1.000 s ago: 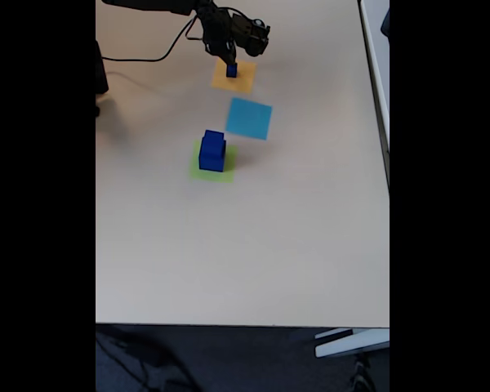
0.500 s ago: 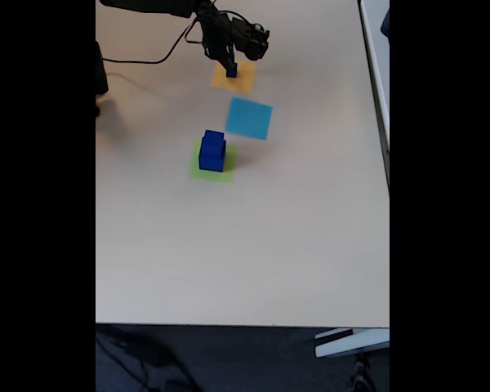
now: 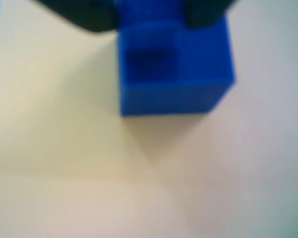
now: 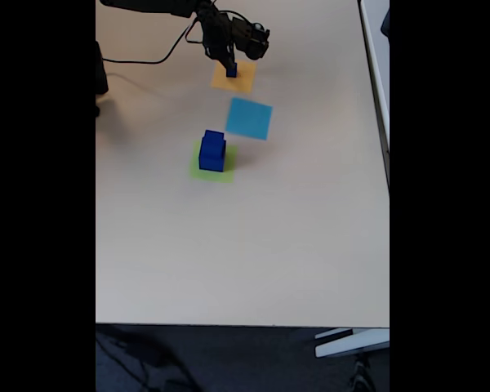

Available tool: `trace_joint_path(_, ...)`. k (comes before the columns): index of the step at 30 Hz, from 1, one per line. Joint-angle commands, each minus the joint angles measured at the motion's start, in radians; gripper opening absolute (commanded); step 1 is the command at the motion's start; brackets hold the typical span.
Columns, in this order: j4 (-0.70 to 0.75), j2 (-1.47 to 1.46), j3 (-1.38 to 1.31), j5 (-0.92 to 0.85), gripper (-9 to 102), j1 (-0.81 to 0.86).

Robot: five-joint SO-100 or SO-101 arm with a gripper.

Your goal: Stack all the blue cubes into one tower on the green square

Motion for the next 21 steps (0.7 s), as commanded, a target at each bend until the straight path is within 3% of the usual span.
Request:
trace_joint_path(1,0.014,0.094,-0.067,-0.008,0,0.014)
trace_joint_path(21,0.107,0.133,-0.163,-0.249,0,0.206)
